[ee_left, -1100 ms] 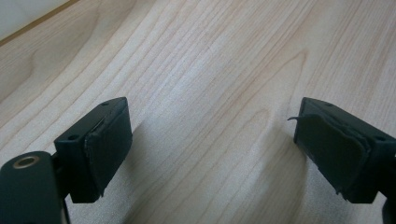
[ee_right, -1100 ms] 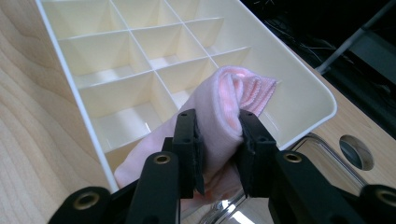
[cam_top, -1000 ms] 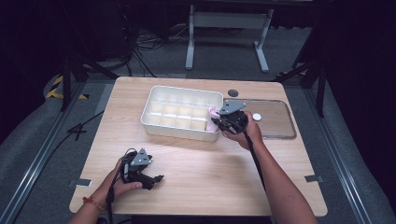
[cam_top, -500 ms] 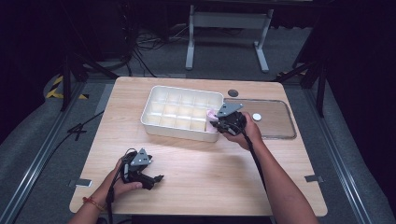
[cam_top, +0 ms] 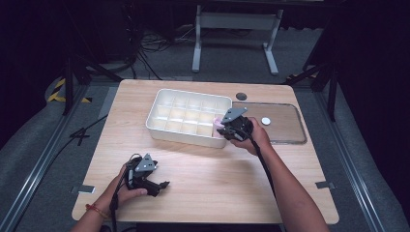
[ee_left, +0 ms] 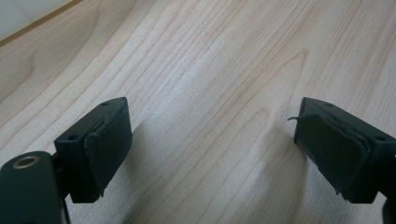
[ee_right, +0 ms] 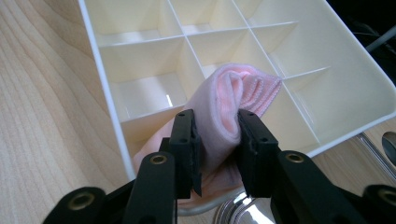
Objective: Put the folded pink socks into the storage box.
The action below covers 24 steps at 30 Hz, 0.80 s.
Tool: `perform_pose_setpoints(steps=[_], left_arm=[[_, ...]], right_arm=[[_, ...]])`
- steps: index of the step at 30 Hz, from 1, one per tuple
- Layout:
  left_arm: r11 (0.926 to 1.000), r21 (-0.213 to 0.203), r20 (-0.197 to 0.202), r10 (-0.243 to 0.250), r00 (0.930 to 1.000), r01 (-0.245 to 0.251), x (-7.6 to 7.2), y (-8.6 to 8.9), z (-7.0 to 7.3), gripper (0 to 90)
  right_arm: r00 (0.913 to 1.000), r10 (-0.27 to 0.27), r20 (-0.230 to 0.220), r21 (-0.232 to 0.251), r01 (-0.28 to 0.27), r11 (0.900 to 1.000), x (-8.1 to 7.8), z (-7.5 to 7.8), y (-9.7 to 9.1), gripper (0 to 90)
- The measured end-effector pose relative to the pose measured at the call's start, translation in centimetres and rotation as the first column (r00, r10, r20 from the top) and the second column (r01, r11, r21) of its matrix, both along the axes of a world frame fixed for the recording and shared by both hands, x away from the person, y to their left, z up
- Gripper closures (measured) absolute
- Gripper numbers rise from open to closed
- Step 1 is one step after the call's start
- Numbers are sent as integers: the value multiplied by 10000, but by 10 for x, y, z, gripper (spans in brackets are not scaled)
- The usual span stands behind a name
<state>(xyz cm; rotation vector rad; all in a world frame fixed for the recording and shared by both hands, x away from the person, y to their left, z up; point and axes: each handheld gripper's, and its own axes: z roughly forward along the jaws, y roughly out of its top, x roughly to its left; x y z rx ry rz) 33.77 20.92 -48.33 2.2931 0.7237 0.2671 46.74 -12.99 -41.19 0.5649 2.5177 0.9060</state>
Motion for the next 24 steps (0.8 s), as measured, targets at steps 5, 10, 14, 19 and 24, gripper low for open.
perform_pose_setpoints(steps=[5, 10, 14, 19, 24], left_arm=[[10000, -27, 4, 20, 10000, -20, 0, 0, 0, 115], [10000, -28, 4, 24, 10000, -24, 0, 0, 0, 116], [10000, -23, 7, 22, 10000, -22, 0, 0, 0, 115], [10000, -19, 9, 19, 10000, -19, 0, 0, 0, 115], [10000, -23, 3, 20, 10000, -20, 0, 0, 0, 116]], right_arm=[[9997, 47, -226, -93, -49, 9999, 3, 2, 0, 691], [9989, 38, -470, 108, -33, 9999, 6, 5, -3, 679], [9987, 73, -504, -9, -73, 10000, 6, 6, -2, 721], [9977, 308, -599, -668, -348, 9972, 7, 7, 5, 756], [9944, 496, -929, -950, -585, 9938, 11, 5, 10, 765]])
